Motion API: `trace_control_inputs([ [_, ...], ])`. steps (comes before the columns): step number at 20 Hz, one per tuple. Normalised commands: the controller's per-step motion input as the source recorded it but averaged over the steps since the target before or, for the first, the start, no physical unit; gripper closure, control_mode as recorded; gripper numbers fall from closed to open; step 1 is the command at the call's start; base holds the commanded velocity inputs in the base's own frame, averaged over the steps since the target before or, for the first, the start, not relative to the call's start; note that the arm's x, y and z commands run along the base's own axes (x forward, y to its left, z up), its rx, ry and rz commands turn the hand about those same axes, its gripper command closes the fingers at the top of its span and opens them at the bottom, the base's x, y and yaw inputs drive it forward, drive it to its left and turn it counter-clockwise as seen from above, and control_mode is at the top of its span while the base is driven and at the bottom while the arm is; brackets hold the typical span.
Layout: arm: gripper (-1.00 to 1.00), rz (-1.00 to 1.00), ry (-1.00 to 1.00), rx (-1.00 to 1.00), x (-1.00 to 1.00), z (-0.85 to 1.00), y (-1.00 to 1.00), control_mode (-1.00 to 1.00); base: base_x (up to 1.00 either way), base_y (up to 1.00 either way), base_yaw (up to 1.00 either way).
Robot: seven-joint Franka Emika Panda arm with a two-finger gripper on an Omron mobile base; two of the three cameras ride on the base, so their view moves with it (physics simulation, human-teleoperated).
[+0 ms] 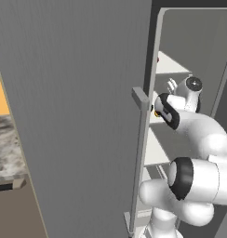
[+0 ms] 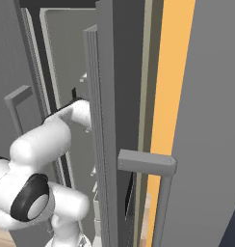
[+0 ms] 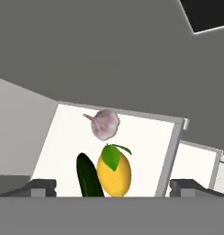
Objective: Take the bell pepper and garlic from the highest rack and move them to the second highest rack where the lemon and cucumber are located, to maximize freezer space. Close the freezer door after rearranging.
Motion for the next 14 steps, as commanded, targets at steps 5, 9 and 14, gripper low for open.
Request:
trace_control_inputs([
  [5,-1.0,0.0,0.0,0.0,-1.0,0.51,0.41,-1.0,0.0,0.0,0.0],
  [9,-1.0,0.01,0.0,0.0,-1.0,0.79,0.13,-1.0,0.0,0.0,0.0],
  [14,-1.0,0.1,-0.01,0.02,-0.96,0.99,0.0,-1.0,0.0,0.0,0.0],
])
